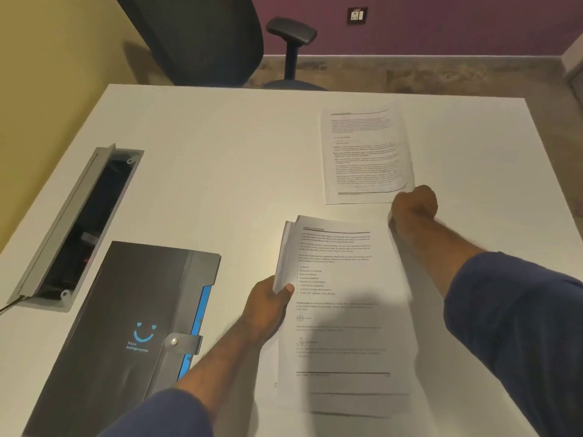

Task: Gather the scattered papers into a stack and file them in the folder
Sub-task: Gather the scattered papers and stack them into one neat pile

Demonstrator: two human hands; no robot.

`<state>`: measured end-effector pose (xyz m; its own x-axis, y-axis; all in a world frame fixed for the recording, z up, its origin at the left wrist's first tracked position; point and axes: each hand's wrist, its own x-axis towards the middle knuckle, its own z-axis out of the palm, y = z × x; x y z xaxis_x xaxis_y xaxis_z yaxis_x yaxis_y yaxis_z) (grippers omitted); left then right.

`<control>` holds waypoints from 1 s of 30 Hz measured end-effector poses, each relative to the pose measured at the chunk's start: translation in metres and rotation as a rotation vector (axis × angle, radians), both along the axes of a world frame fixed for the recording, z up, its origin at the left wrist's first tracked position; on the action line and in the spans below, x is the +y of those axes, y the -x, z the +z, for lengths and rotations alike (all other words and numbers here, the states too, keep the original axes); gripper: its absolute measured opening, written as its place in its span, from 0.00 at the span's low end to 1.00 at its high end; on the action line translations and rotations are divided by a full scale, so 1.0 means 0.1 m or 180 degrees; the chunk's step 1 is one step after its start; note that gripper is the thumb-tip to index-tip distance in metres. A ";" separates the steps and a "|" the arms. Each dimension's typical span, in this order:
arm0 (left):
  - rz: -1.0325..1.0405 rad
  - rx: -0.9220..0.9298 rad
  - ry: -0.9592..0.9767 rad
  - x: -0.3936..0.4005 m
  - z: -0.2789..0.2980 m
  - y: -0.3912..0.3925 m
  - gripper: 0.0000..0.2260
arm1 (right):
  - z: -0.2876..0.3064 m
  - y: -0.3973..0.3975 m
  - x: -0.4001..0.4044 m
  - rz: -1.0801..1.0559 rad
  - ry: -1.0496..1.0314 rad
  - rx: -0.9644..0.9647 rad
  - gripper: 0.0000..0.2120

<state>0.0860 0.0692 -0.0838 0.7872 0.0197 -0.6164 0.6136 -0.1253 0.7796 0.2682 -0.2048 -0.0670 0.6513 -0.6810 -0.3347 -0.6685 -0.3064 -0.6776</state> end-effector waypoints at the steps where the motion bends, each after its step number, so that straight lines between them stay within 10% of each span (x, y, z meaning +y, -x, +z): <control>1: -0.0001 0.0012 0.0009 0.00 0.00 0.00 0.07 | 0.03 0.02 0.01 -0.0032 -0.0107 -0.0211 0.06; 13: 0.0176 0.0103 0.0258 0.00 0.06 -0.02 0.07 | 0.54 0.99 0.00 -0.1690 -0.2926 -0.0990 0.12; 30: 0.0626 0.0691 0.0578 0.00 0.29 0.30 0.08 | 0.14 2.87 0.45 -0.0019 -0.2116 -0.0256 0.09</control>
<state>0.0565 0.0688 -0.0549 0.6293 0.0328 -0.7765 0.7662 0.1408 0.6270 -0.0186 -0.1599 -0.0531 0.6886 -0.3503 -0.6349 -0.6084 0.1972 -0.7687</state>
